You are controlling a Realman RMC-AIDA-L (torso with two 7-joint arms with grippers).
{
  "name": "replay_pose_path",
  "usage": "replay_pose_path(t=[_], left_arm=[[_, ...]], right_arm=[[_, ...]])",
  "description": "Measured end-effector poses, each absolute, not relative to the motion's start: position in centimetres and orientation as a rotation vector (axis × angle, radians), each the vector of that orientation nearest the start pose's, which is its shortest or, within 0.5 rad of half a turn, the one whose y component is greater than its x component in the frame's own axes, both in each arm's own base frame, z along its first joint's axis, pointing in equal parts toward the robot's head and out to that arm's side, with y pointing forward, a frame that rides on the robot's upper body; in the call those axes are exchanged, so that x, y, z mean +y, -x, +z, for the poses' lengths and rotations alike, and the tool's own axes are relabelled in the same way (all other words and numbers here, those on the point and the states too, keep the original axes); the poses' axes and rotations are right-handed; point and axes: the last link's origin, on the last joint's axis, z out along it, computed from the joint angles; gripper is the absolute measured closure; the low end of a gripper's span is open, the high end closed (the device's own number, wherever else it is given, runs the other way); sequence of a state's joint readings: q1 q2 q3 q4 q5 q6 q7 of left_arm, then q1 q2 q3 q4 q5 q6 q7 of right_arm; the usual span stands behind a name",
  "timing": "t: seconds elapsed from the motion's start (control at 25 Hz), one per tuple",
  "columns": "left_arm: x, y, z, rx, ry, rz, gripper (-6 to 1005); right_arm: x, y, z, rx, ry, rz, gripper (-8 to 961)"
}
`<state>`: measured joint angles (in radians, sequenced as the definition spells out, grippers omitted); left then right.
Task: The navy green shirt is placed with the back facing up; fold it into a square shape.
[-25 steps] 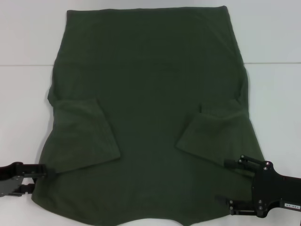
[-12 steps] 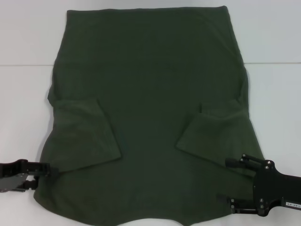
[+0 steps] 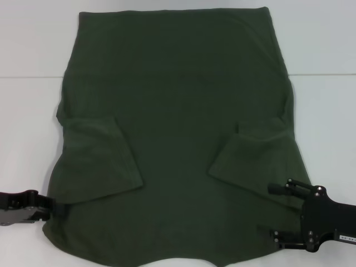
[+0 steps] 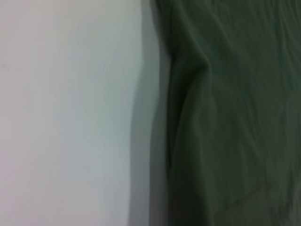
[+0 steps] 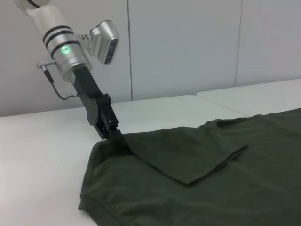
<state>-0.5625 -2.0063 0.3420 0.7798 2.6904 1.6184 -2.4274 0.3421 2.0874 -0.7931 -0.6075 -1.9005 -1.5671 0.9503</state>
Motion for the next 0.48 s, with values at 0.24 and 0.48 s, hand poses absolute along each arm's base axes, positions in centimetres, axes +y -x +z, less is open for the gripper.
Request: replay_pose_path(t=[0.24,0.48], left_arm=[[30.91,34.48,5.51,2.416,-2.371,0.191,664],[31.04,34.51,5.47,2.422,-2.377,0.174,945]], right_arm=[[27.15,-30.28,-1.8,0.279,2.717,0.656,35],[27.13,-30.16,-1.51,0.306,2.713,0.683,36]])
